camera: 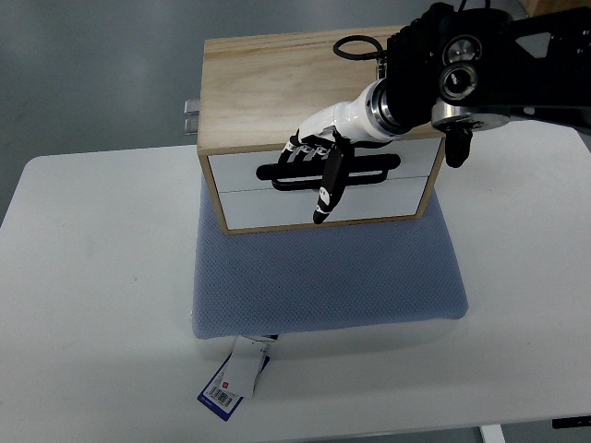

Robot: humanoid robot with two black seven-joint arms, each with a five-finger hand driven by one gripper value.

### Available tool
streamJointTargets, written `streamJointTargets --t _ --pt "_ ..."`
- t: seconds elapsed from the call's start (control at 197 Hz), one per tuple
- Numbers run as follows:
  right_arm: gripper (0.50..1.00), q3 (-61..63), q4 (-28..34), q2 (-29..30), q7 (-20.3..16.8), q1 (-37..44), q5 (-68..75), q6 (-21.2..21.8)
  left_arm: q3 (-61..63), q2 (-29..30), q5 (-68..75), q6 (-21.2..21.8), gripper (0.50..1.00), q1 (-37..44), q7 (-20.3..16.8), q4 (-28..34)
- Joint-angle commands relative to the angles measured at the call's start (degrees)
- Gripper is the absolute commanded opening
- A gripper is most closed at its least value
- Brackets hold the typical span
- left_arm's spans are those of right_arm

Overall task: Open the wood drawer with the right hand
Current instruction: 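Reach the right hand to the black handle of the upper drawer, then hook the right hand fingers on the handle and pull the drawer toward the robot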

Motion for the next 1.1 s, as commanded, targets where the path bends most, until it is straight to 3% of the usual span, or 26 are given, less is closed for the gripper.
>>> streamJointTargets --t 0.0,0.422,0.686,1.092 --pt "0.944 0.0 -0.2 0.1 0.0 -1.1 -0.9 0.0 0.0 0.0 0.0 -0.1 1.000 0.0 0.0 0.0" --pt "0.944 -0.5 -2.0 -0.2 0.0 -6.3 -4.6 0.5 0.0 0.0 -0.1 0.0 1.000 0.0 0.0 0.1" --pt "0.944 0.3 -0.7 -2.5 0.0 -6.1 0.1 9.0 0.0 0.0 -0.1 0.0 1.000 0.0 0.0 0.1" --pt "0.944 2.2 3.9 -4.5 0.0 -4.9 4.9 14.2 -0.2 0.0 -0.2 0.0 1.000 0.0 0.0 0.4"
